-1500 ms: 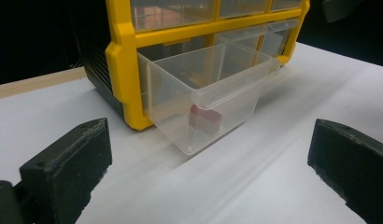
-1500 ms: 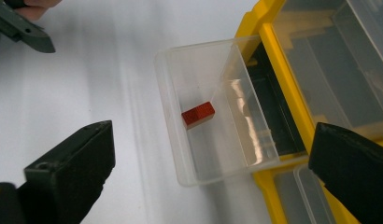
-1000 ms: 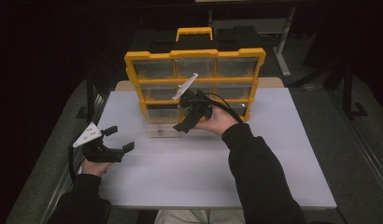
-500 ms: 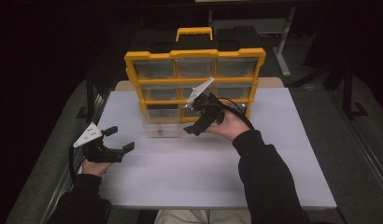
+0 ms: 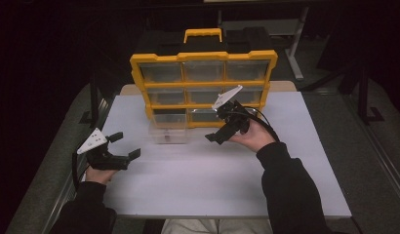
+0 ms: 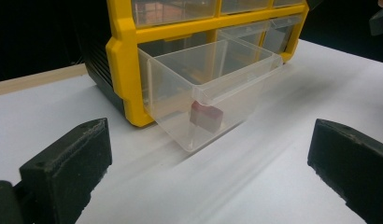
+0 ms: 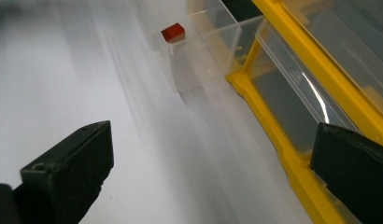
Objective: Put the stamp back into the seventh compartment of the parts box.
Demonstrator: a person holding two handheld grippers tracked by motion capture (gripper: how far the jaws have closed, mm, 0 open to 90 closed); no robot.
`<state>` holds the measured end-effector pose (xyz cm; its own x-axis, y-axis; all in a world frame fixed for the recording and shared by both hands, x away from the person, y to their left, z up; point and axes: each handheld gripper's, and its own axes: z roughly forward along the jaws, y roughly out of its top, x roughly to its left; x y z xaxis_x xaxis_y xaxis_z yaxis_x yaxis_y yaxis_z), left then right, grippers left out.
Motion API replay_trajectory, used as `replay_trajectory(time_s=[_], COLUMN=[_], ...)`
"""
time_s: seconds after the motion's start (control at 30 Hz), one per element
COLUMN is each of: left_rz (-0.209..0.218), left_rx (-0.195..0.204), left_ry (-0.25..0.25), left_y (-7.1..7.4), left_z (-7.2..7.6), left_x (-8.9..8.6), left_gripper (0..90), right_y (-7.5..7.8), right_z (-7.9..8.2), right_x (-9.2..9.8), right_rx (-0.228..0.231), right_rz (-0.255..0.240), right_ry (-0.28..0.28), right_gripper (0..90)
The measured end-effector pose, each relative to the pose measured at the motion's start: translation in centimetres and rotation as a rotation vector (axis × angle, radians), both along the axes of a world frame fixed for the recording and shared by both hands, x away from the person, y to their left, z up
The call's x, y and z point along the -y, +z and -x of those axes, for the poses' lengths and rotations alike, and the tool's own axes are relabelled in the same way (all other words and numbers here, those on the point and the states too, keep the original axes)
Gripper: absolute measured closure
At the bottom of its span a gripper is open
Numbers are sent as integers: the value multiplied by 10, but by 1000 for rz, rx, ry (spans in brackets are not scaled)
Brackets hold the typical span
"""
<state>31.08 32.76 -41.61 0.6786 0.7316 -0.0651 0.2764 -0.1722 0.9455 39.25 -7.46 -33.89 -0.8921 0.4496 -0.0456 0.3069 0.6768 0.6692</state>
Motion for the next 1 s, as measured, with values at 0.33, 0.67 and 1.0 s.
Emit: replay_trajectory(time_s=[0.33,0.67,1.0], left_rz=[-1,-7,-11], left_rx=[0,-1,1], left_ry=[-2,-1,0], left_y=[0,0,0], left_z=[0,1,1], left_x=[1,1,1], left_gripper=[0,0,0], right_y=[-4,-17,-28], right_z=[8,21,33], right_x=[26,56,84], right_rx=[10,3,3], right_rz=[-33,-72,-110], right_ry=[-37,-83,-142], right_gripper=[0,0,0])
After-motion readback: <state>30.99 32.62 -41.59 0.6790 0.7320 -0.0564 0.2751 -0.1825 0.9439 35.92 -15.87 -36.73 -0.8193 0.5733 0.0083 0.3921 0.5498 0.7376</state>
